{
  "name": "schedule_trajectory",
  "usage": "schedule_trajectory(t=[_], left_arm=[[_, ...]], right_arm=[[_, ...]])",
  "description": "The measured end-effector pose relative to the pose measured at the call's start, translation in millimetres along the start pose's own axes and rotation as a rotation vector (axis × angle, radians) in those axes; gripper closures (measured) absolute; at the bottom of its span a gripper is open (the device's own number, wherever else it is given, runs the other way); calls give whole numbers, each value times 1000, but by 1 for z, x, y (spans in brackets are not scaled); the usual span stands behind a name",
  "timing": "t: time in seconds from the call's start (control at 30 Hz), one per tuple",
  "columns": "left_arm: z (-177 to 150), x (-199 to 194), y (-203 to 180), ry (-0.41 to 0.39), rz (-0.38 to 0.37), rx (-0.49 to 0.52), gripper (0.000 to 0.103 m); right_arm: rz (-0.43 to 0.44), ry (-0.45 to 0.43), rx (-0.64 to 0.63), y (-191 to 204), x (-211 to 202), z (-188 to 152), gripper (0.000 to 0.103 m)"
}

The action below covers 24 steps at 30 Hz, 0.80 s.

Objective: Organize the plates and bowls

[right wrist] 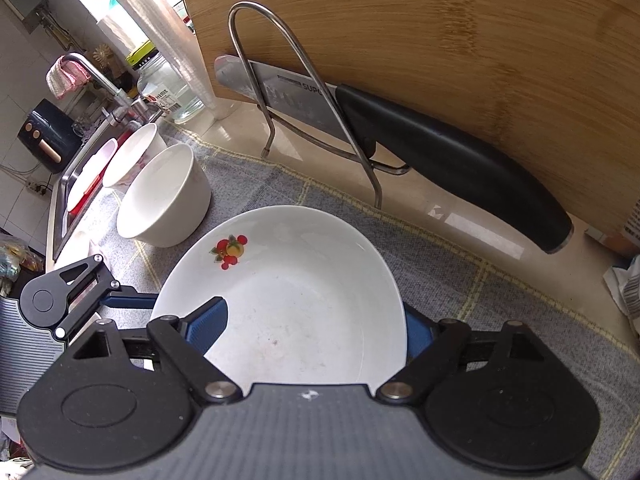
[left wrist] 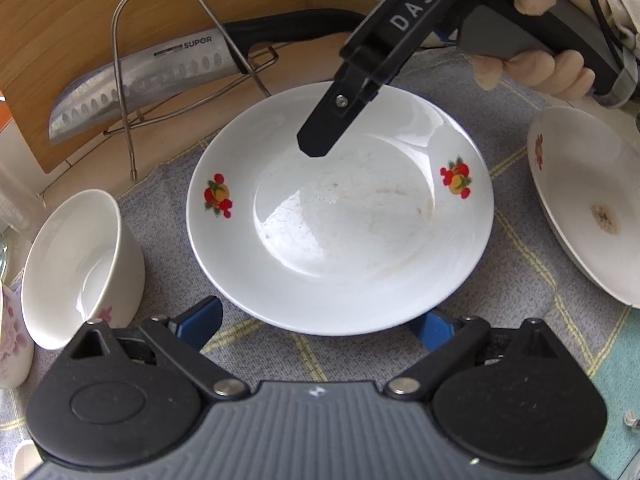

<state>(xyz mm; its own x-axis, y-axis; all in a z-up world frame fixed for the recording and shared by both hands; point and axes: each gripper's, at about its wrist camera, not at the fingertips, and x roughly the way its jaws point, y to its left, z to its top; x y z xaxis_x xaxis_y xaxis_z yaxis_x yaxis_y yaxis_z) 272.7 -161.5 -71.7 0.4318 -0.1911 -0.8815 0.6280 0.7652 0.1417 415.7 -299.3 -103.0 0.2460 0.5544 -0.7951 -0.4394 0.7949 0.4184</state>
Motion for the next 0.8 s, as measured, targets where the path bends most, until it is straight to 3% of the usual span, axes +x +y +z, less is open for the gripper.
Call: schedule_trajectory(t=[0.33, 0.8], left_arm=[[3, 2, 1, -8, -23, 66, 4], [6, 11, 12, -14, -60, 85, 2]], right_arm=[[61, 47, 42, -9, 0, 5, 11], [55, 91, 26, -7, 2, 8, 10]])
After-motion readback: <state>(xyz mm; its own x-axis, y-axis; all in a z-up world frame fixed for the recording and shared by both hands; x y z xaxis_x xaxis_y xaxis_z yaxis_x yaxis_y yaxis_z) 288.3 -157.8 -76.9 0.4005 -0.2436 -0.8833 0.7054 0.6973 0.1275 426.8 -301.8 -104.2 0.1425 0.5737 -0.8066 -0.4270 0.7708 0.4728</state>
